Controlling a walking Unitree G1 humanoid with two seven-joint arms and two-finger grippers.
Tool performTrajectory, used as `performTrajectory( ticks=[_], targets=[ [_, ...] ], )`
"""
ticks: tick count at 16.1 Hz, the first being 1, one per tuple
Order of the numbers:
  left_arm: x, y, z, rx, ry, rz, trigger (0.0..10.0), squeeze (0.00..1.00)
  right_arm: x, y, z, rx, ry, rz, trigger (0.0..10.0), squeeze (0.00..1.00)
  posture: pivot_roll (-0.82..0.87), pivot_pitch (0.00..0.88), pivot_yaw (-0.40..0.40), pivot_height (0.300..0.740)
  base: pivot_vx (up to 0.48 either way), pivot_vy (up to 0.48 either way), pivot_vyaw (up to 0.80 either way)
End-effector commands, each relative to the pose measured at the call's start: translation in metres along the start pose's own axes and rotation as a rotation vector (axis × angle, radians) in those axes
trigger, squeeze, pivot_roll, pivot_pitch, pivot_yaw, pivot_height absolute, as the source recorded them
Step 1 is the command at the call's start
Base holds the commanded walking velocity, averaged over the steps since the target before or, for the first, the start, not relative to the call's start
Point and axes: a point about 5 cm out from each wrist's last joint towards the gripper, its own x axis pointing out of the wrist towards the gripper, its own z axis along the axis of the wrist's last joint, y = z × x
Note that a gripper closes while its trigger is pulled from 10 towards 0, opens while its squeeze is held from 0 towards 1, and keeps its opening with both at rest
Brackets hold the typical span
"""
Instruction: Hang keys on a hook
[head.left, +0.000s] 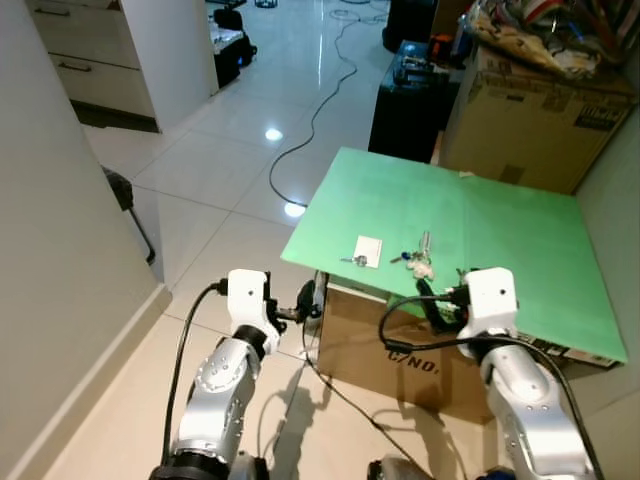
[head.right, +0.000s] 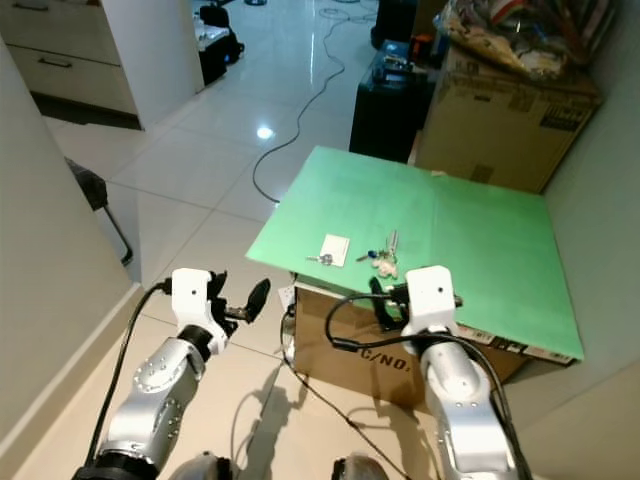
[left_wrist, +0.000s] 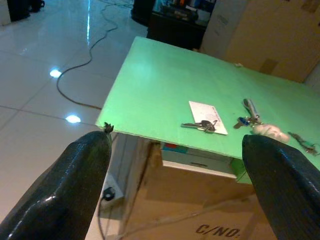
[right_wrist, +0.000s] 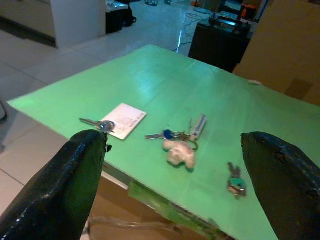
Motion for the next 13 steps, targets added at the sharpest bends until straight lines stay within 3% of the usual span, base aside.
performTrajectory(
  ticks=[1,6,7,13],
  targets=[
    [0.004,-0.005,0.004,0.008,-0.014,-0.025,10.0,0.00,0.000,-0.003,-0.002,-0.004,0.005,-0.016,10.0,0.00,-0.16,0.053,0.014,0.686,0.247,-0.409,0.00],
    [0.009,-0.009,0.009,0.016,-0.025,-0.053,10.0,0.00,-0.003,-0.005,-0.002,0.021,-0.013,-0.051,10.0,0.00,-0.17,0.060,0.033,0.686,0.248,-0.408,0.00],
    [0.009,-0.008,0.012,0.044,-0.041,-0.058,10.0,0.00,-0.004,-0.007,-0.002,0.063,-0.022,-0.079,10.0,0.00,-0.17,0.061,0.038,0.686,0.000,0.000,0.00],
    [0.016,0.000,0.024,0.105,-0.057,-0.052,10.0,0.00,-0.005,-0.006,-0.007,0.081,-0.013,-0.090,10.0,0.00,-0.15,0.050,0.053,0.686,0.000,0.000,0.00]
  ],
)
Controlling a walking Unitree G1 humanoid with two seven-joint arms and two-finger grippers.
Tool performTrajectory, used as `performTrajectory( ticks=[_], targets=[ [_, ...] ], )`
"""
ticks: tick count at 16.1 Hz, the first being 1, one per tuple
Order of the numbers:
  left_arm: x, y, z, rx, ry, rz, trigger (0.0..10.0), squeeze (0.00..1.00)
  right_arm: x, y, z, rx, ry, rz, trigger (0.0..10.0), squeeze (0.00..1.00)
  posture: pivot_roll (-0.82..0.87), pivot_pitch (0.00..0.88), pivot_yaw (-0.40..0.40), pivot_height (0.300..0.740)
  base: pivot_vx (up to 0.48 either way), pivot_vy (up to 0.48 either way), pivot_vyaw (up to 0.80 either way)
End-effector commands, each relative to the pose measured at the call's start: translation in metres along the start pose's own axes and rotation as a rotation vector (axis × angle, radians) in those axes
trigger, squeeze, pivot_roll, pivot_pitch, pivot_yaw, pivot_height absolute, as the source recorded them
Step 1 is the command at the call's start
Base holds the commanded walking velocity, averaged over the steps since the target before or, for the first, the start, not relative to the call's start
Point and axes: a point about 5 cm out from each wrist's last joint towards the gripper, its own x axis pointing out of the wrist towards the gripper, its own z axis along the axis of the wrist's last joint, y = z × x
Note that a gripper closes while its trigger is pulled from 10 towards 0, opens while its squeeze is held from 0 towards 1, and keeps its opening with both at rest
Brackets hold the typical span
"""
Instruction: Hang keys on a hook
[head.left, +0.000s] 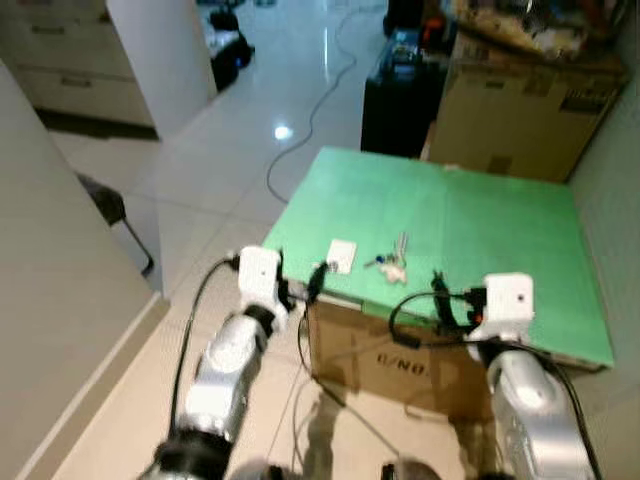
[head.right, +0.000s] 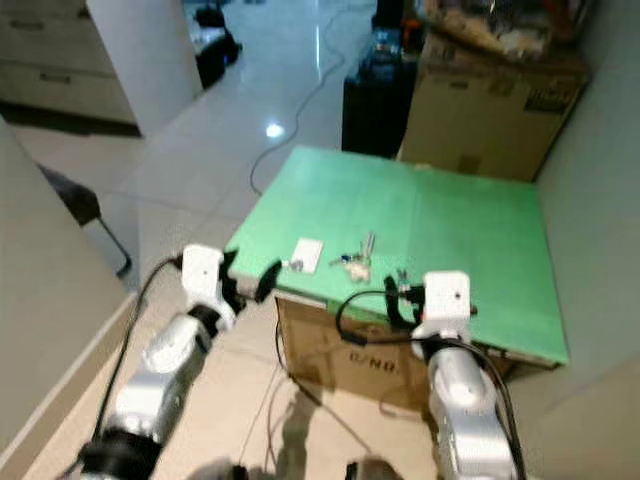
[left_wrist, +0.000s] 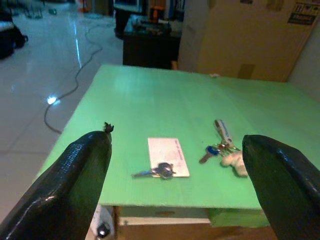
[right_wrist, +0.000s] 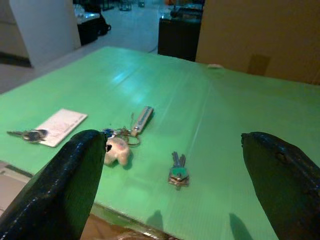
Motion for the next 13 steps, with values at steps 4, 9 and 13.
performTrajectory(
  ticks=[4,9,13],
  targets=[
    [0.012,0.003,0.000,0.016,0.034,-0.022,10.0,0.00,0.001,0.006,-0.002,0.003,0.000,0.017,10.0,0.00,-0.15,0.044,0.061,0.686,0.000,0.000,0.00],
    [0.024,-0.007,0.012,0.003,-0.002,-0.074,10.0,0.00,-0.005,0.006,0.003,-0.016,-0.025,0.034,10.0,0.00,-0.19,0.047,0.084,0.686,0.000,0.000,0.00],
    [-0.016,0.002,0.004,0.008,-0.035,0.016,10.0,0.00,-0.016,-0.004,0.011,0.004,-0.079,-0.047,10.0,0.00,-0.19,0.050,0.091,0.686,0.000,0.000,0.00]
  ],
)
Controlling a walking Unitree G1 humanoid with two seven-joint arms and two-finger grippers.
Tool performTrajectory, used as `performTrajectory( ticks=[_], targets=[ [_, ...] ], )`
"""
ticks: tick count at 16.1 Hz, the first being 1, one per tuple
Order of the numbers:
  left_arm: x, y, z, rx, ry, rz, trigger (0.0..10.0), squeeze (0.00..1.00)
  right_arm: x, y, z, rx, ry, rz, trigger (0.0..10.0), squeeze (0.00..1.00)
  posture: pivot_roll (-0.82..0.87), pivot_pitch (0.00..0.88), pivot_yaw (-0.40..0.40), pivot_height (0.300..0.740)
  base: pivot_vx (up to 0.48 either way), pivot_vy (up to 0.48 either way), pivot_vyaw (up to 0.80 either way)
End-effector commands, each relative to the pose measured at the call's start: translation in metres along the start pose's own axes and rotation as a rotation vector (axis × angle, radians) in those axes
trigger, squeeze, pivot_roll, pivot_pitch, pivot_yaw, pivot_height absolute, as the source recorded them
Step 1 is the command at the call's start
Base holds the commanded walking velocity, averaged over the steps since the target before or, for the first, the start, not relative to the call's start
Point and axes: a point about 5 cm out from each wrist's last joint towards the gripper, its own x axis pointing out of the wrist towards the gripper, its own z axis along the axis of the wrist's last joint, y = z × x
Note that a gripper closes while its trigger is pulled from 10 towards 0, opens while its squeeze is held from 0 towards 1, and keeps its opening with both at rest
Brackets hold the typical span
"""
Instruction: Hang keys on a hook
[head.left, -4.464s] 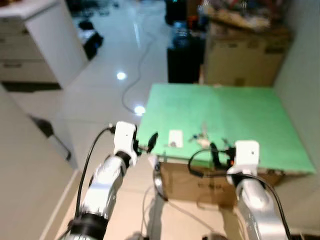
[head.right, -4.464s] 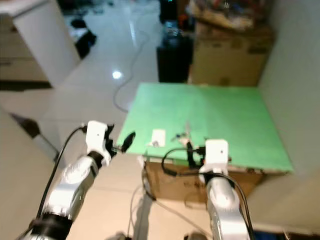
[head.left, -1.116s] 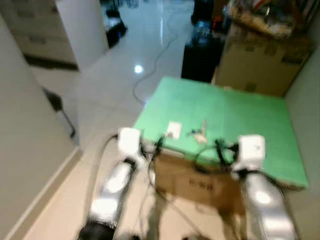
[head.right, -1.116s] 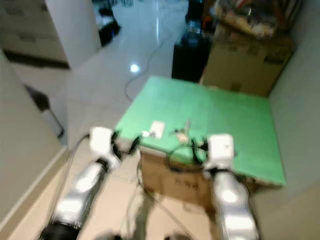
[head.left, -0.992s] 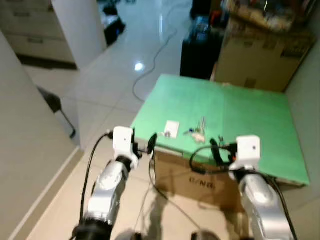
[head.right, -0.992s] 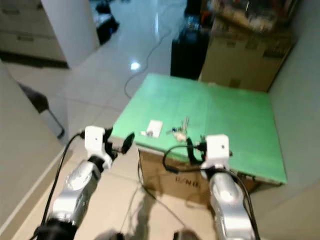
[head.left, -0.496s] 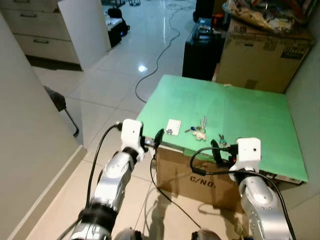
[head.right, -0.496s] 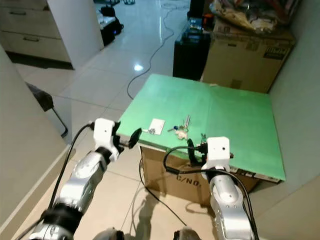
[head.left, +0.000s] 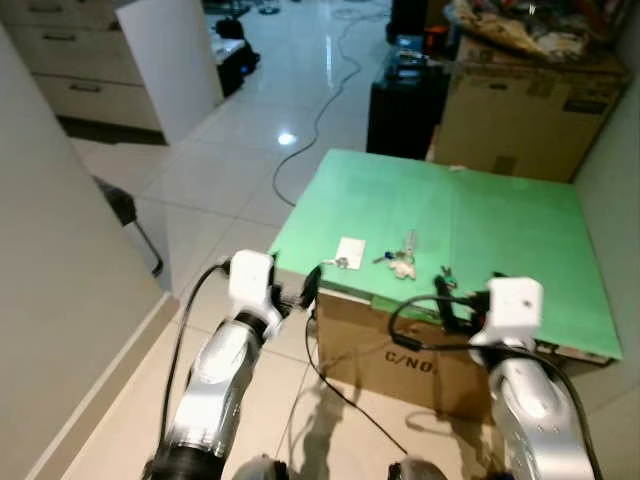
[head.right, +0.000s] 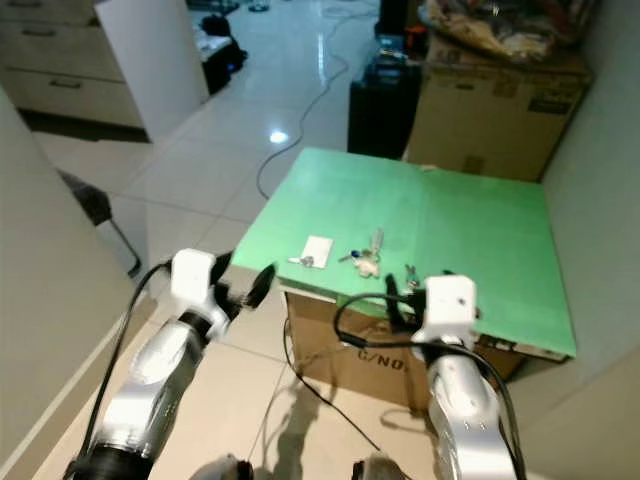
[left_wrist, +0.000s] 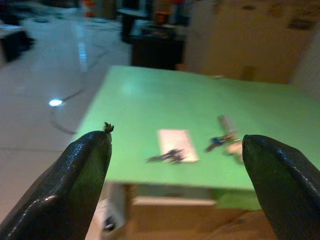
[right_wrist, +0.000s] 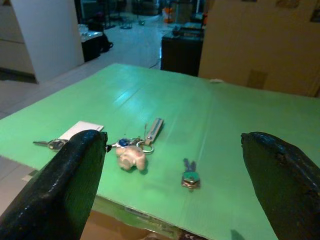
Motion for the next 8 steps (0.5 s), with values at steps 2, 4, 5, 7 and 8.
performTrajectory(
  ticks=[2,4,5,7,8],
  targets=[
    [-0.001,0.002,0.014,0.099,-0.056,0.043,10.0,0.00,-0.003,-0.004,0.004,0.012,-0.025,-0.026,10.0,0.00,-0.19,0.050,0.090,0.686,0.000,0.000,0.00],
    [0.004,-0.003,0.032,0.060,-0.122,-0.008,10.0,0.00,-0.004,-0.010,0.015,-0.006,-0.095,-0.079,10.0,0.00,-0.18,0.052,0.083,0.686,0.000,0.000,0.00],
    [0.005,-0.009,0.035,0.044,-0.134,-0.060,10.0,0.00,-0.003,-0.010,0.017,-0.014,-0.098,-0.076,10.0,0.00,-0.18,0.053,0.085,0.686,0.480,0.000,0.00],
    [0.008,-0.012,0.034,0.033,-0.119,-0.073,10.0,0.00,-0.001,-0.005,0.015,-0.020,-0.085,-0.056,10.0,0.00,-0.18,0.055,0.091,0.686,0.480,0.000,0.00],
    [0.009,-0.013,0.033,0.001,-0.107,-0.075,10.0,0.00,0.000,-0.003,0.013,-0.024,-0.073,-0.047,10.0,0.00,-0.18,0.056,0.092,0.686,0.480,0.000,0.00]
  ],
)
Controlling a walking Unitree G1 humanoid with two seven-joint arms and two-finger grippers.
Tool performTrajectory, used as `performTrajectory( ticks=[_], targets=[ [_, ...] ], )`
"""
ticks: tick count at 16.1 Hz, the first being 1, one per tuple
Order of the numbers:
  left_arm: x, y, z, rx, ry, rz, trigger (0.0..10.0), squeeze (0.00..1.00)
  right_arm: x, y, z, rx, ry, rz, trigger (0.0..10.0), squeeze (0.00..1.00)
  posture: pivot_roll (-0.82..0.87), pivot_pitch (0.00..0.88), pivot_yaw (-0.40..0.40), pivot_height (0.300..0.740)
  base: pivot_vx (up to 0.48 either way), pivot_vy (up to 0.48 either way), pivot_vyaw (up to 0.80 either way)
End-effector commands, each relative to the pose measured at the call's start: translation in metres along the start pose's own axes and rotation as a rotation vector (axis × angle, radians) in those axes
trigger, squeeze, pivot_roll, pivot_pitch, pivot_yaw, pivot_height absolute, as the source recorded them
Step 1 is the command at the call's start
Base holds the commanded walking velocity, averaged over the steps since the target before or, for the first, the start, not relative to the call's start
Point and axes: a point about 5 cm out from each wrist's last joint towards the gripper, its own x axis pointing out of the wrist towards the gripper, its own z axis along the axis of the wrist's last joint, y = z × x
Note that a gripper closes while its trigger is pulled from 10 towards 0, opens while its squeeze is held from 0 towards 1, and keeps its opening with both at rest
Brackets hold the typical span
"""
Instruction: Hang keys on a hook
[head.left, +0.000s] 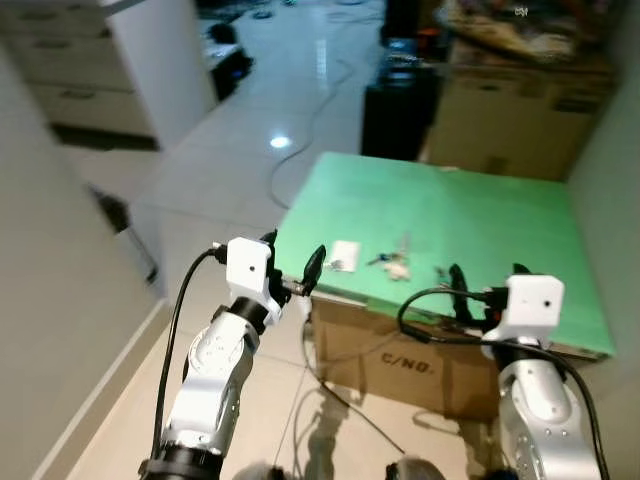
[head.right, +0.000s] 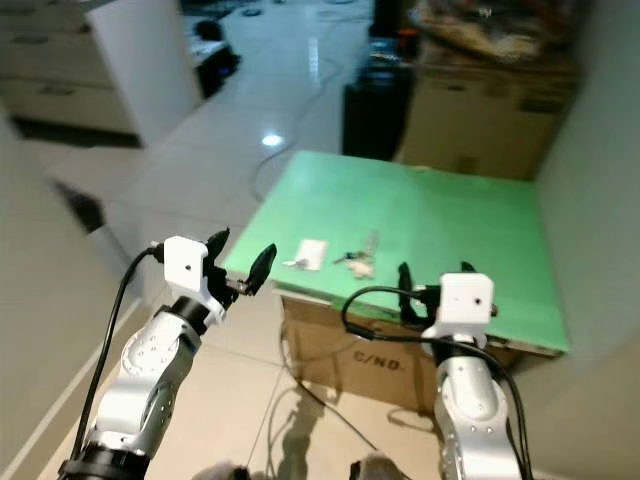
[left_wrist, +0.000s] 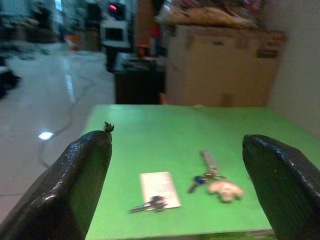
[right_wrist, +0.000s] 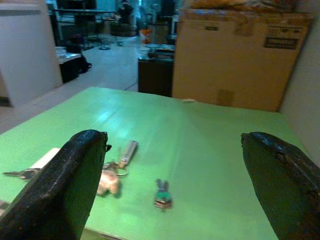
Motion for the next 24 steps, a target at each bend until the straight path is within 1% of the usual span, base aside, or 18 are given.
performTrajectory(
  ticks=[1,3,6,8,9,10,11,12,13,14,15,16,17,18,20,21,22,24],
  targets=[
    [0.004,-0.003,0.001,-0.025,0.008,-0.016,10.0,0.00,0.000,0.001,-0.001,-0.013,0.012,0.003,10.0,0.00,-0.18,0.056,0.092,0.686,0.480,0.000,0.00],
    [0.003,-0.005,-0.002,-0.024,0.020,-0.035,10.0,0.00,-0.002,0.001,-0.005,0.001,0.031,-0.010,10.0,0.00,-0.18,0.061,0.091,0.686,0.480,0.000,0.00],
    [0.003,-0.009,-0.004,-0.036,0.034,-0.054,10.0,0.00,-0.002,0.001,-0.005,-0.005,0.036,0.001,10.0,0.00,-0.18,0.065,0.090,0.686,0.480,0.000,0.00],
    [0.004,-0.009,-0.005,-0.052,0.047,-0.041,10.0,0.00,-0.002,0.003,-0.006,-0.008,0.039,0.012,10.0,0.00,-0.18,0.068,0.089,0.686,0.480,0.000,0.00],
    [0.006,-0.010,-0.008,-0.059,0.069,-0.027,10.0,0.00,-0.002,0.003,-0.006,-0.009,0.041,0.018,10.0,0.00,-0.18,0.069,0.088,0.686,0.270,0.000,0.00],
    [0.010,-0.012,-0.017,-0.083,0.137,-0.025,10.0,0.00,-0.002,0.005,-0.006,-0.013,0.046,0.036,10.0,0.00,-0.18,0.069,0.085,0.686,0.000,0.000,0.00],
    [0.018,-0.014,-0.022,-0.069,0.157,-0.062,10.0,0.00,-0.002,0.005,-0.006,-0.009,0.051,0.044,10.0,0.00,-0.18,0.071,0.080,0.686,0.000,0.000,0.00],
    [0.023,-0.015,-0.028,-0.078,0.192,-0.100,10.0,0.00,-0.002,0.006,-0.007,-0.007,0.059,0.053,10.0,0.00,-0.18,0.071,0.080,0.686,0.000,0.000,0.00],
    [0.030,-0.013,-0.029,-0.067,0.215,-0.124,10.0,0.00,-0.003,0.007,-0.008,-0.009,0.063,0.063,10.0,0.00,-0.18,0.080,0.078,0.686,0.000,0.000,0.00],
    [0.037,-0.012,-0.030,-0.090,0.233,-0.160,10.0,0.00,-0.005,0.006,-0.008,-0.008,0.068,0.063,10.0,0.00,-0.18,0.080,0.078,0.686,0.000,0.000,0.00],
    [0.041,-0.012,-0.034,-0.093,0.264,-0.185,10.0,0.00,-0.007,0.002,-0.008,-0.016,0.070,0.056,10.0,0.00,-0.19,0.087,0.084,0.686,0.000,0.000,0.00],
    [0.044,-0.011,-0.036,-0.108,0.286,-0.191,10.0,0.00,-0.006,-0.008,-0.006,-0.012,0.070,0.014,10.0,0.00,-0.20,0.088,0.093,0.686,0.000,0.000,0.00],
    [0.049,-0.011,-0.038,-0.096,0.308,-0.214,10.0,0.00,-0.005,-0.016,-0.003,-0.018,0.066,0.004,10.0,0.00,-0.21,0.089,0.105,0.686,0.000,0.000,0.00],
    [0.050,-0.011,-0.039,-0.095,0.315,-0.219,10.0,0.00,-0.005,-0.015,-0.003,-0.018,0.072,0.026,10.0,0.00,-0.21,0.089,0.108,0.686,0.000,0.000,0.00],
    [0.056,-0.009,-0.043,-0.085,0.340,-0.228,10.0,0.00,-0.012,-0.006,-0.007,-0.017,0.112,0.125,10.0,0.00,-0.23,0.084,0.125,0.686,0.000,0.000,0.00],
    [0.057,-0.009,-0.044,-0.083,0.348,-0.228,10.0,0.00,-0.015,-0.004,-0.009,-0.018,0.118,0.131,10.0,0.00,-0.23,0.084,0.128,0.686,0.000,0.000,0.00],
    [0.058,-0.010,-0.045,-0.081,0.362,-0.231,10.0,0.00,-0.020,-0.001,-0.012,-0.009,0.130,0.144,10.0,0.00,-0.23,0.084,0.127,0.686,0.000,0.000,0.00],
    [0.063,-0.017,-0.046,-0.090,0.370,-0.240,10.0,0.00,-0.033,0.011,-0.020,0.008,0.169,0.224,10.0,0.00,-0.24,0.097,0.122,0.686,0.000,0.000,0.00]
  ],
)
